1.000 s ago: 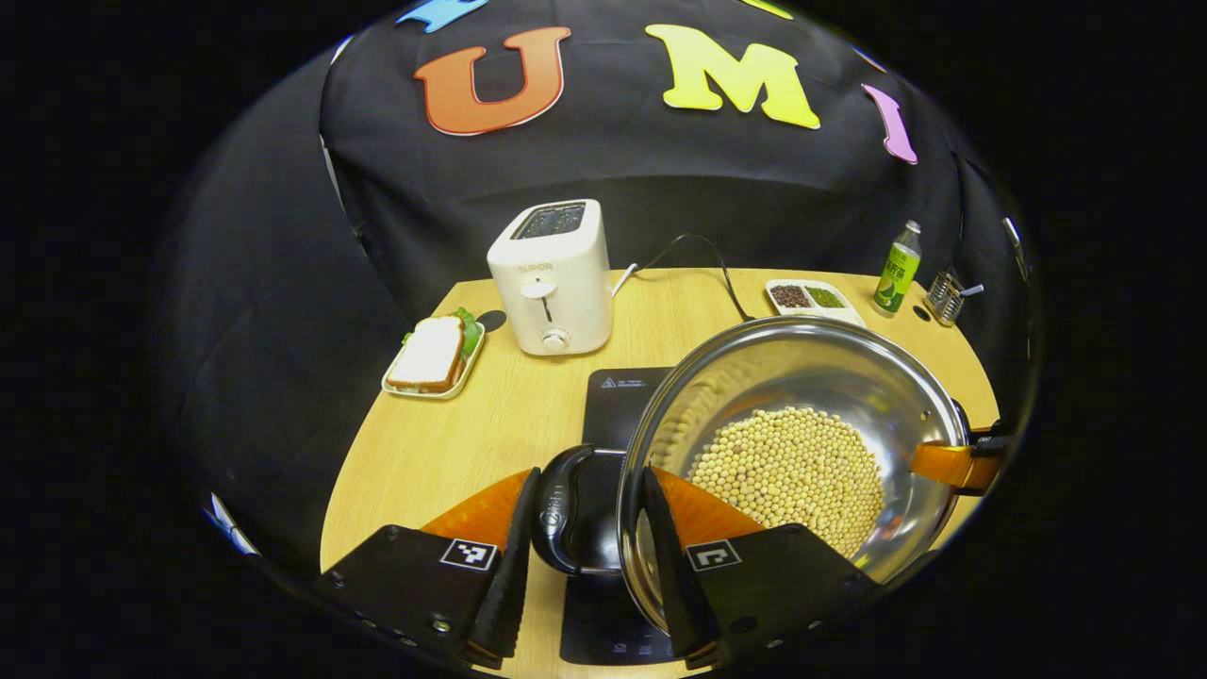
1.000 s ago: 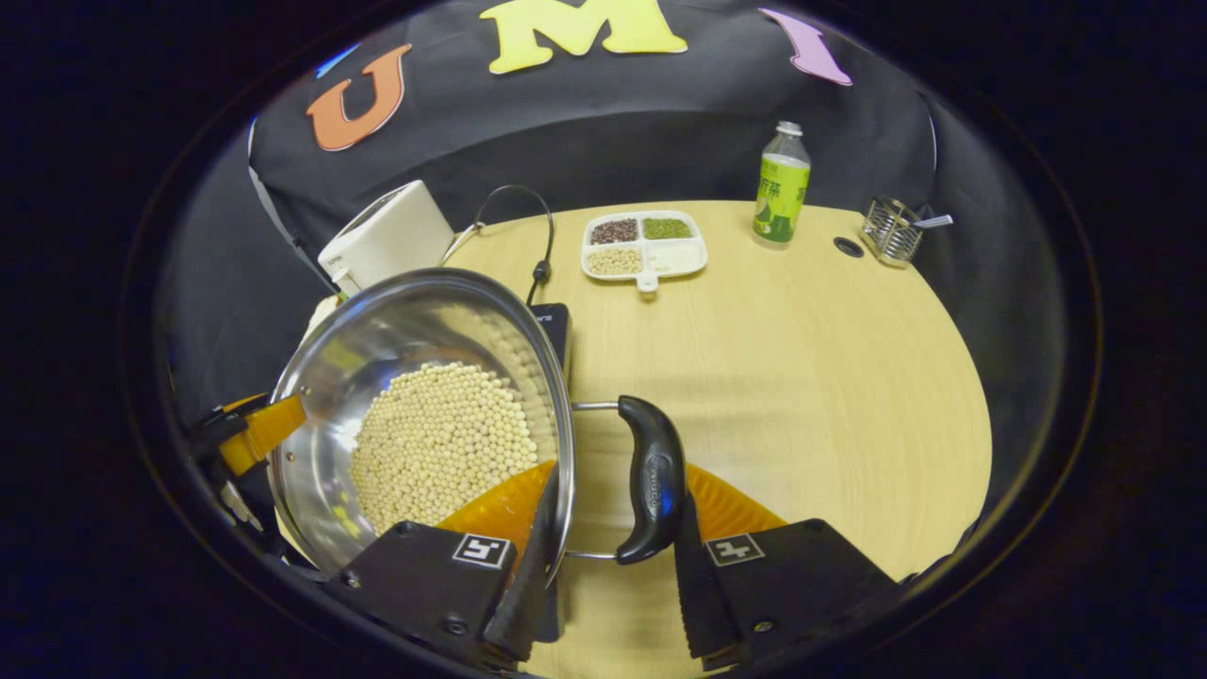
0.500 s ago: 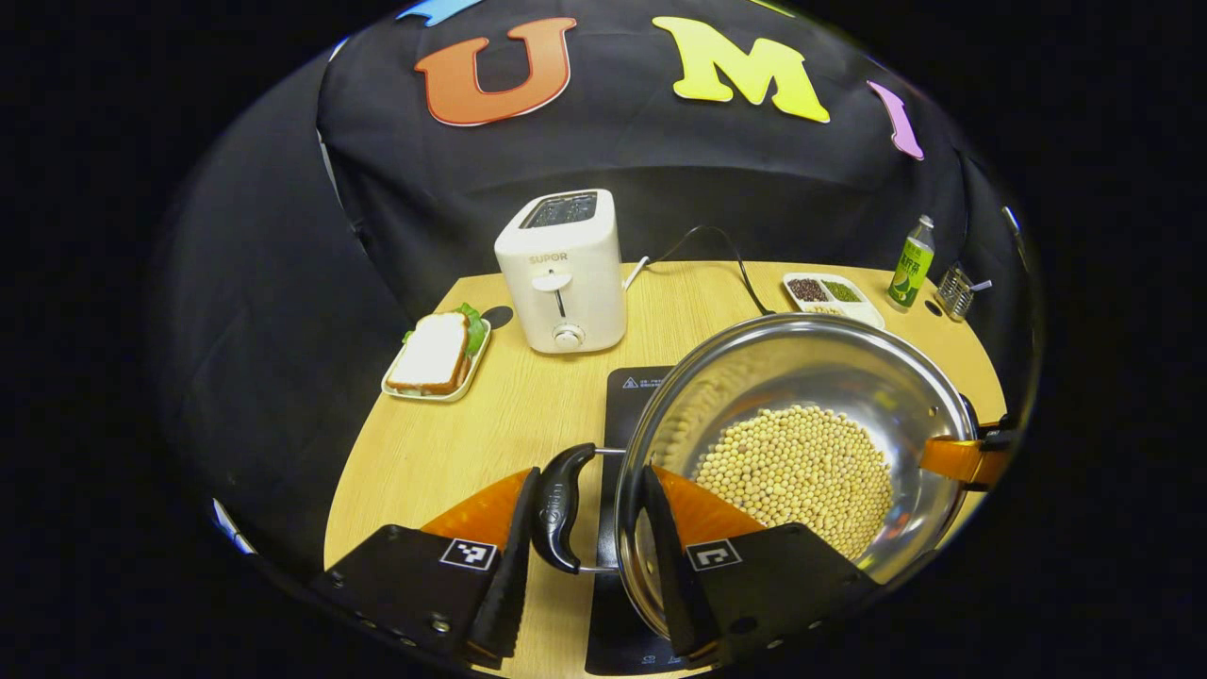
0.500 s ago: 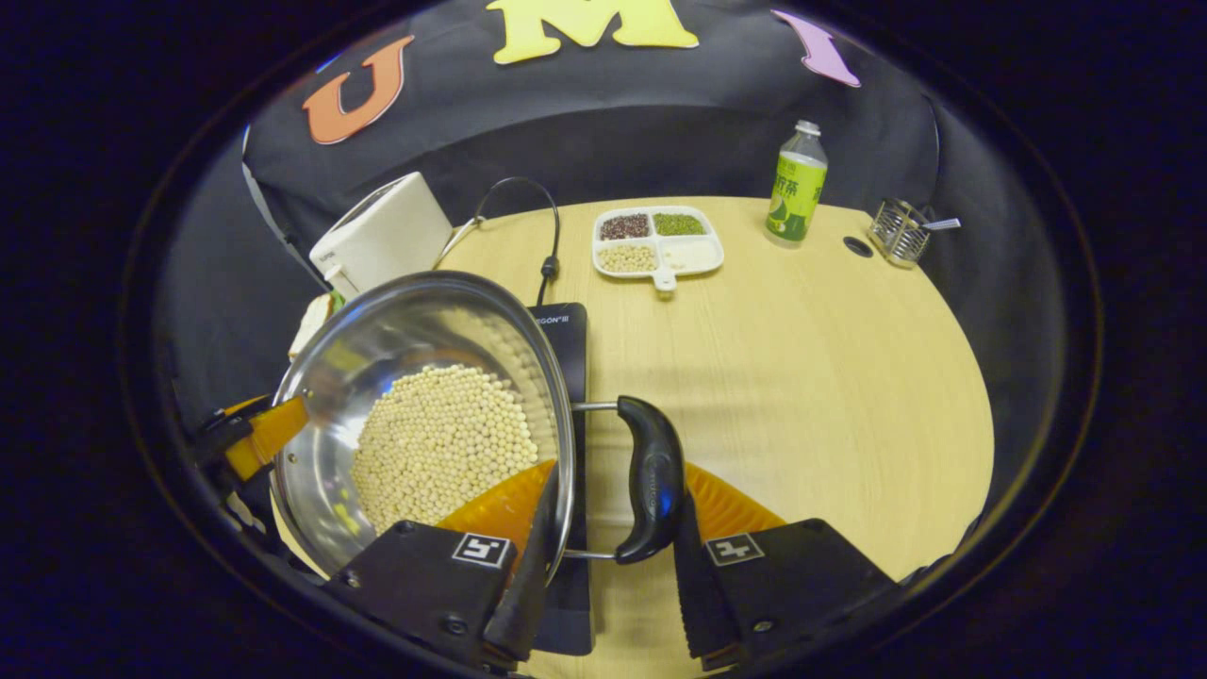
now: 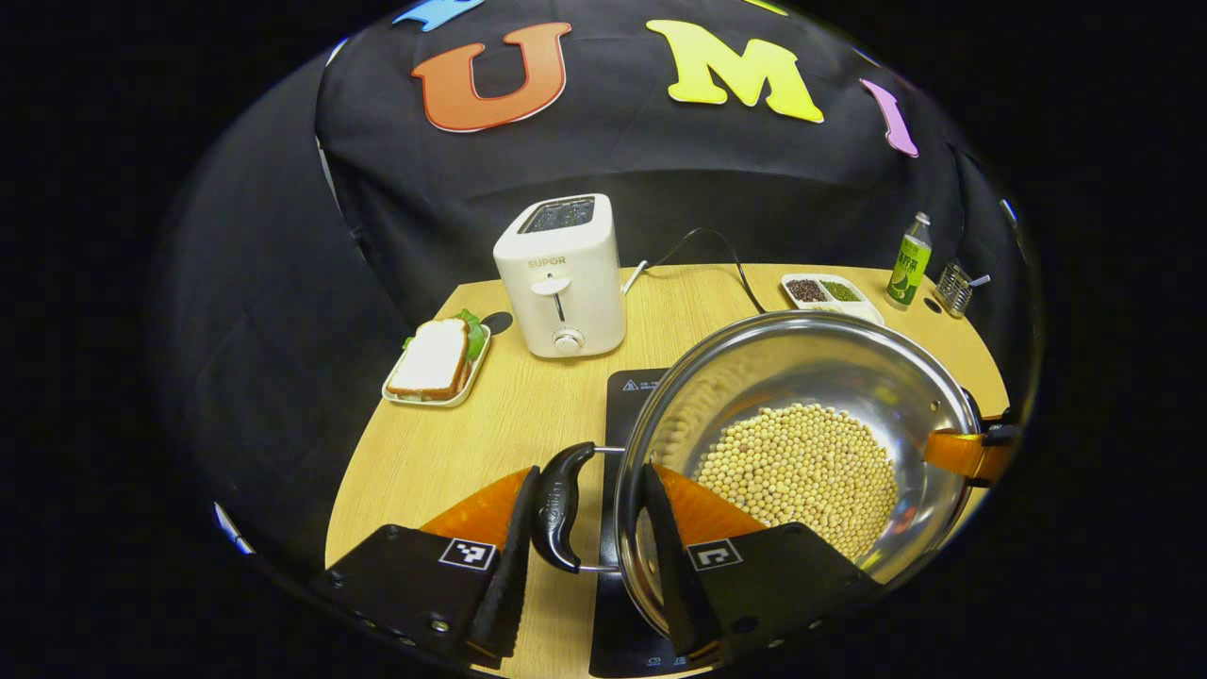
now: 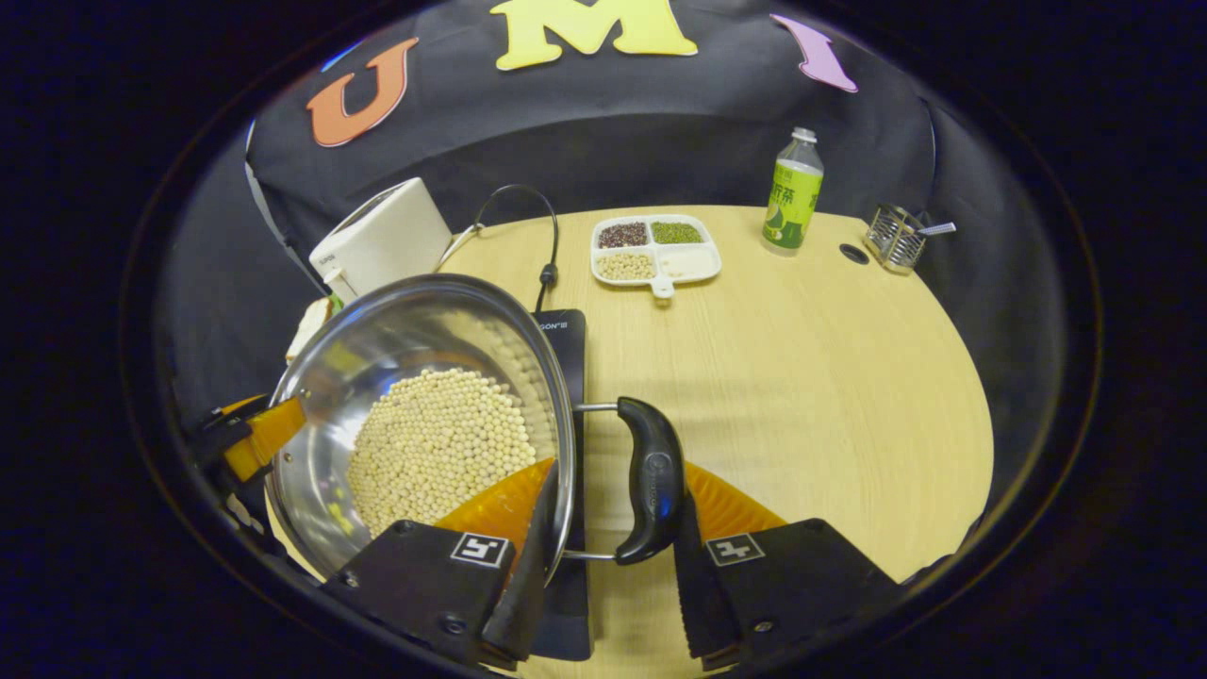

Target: First push the handle of the pot to place it horizontally, then grasp the pot with both hands and set it on the induction cooktop.

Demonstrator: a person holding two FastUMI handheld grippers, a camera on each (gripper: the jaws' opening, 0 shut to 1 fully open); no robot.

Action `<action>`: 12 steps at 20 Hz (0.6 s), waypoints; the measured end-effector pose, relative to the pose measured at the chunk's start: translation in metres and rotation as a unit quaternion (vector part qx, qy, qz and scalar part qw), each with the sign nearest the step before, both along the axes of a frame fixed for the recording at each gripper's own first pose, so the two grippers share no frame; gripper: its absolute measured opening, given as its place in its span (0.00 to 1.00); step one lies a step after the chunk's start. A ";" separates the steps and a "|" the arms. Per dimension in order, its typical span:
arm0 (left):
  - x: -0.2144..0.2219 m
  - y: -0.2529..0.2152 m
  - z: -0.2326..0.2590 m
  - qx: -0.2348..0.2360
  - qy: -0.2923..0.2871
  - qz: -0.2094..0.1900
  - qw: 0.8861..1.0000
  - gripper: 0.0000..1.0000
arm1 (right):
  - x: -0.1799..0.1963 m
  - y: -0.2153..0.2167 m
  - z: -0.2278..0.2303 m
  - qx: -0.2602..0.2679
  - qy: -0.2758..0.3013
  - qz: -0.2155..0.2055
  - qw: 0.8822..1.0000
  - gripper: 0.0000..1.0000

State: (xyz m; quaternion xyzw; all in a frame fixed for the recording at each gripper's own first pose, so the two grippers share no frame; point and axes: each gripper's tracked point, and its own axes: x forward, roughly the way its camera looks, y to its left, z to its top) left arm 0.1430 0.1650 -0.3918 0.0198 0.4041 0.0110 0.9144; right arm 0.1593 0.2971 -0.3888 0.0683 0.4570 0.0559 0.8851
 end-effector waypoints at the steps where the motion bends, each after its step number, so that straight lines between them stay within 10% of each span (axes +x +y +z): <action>1: 0.000 0.000 0.001 -0.001 0.001 -0.003 1.000 0.59 | 0.000 0.000 0.000 0.000 0.002 0.001 1.000 0.62; 5: 0.000 0.011 0.013 -0.005 -0.031 0.011 0.999 0.66 | 0.003 -0.007 0.010 -0.018 -0.041 0.018 0.999 0.79; 7: -0.005 0.020 0.017 0.011 -0.043 0.023 0.999 0.96 | 0.011 -0.013 0.029 -0.051 -0.098 0.039 0.993 0.80; 12: -0.009 0.019 0.037 0.014 -0.072 0.028 0.997 0.97 | 0.007 -0.016 0.044 -0.035 -0.124 0.049 0.990 1.00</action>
